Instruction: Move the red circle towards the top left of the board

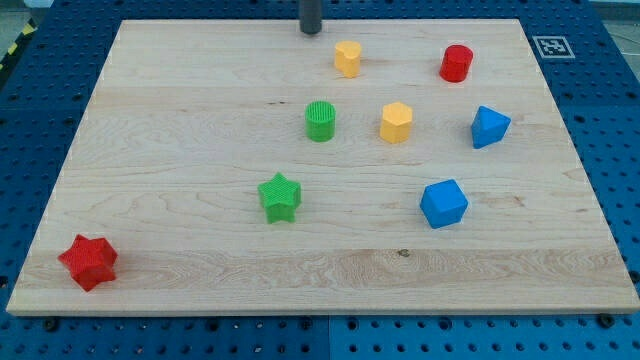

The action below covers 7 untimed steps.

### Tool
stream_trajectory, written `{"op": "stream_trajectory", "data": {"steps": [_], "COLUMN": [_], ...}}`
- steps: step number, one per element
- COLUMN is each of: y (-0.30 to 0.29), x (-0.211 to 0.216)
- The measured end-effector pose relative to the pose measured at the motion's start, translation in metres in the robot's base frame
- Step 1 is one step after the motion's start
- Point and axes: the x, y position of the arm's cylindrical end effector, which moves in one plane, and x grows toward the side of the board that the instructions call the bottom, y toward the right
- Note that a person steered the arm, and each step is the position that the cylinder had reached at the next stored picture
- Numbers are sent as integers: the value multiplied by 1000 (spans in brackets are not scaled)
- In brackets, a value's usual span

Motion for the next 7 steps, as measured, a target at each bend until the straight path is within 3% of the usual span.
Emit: {"op": "stream_trajectory", "data": {"steps": [4, 7], "y": [138, 200], "x": [0, 46]}}
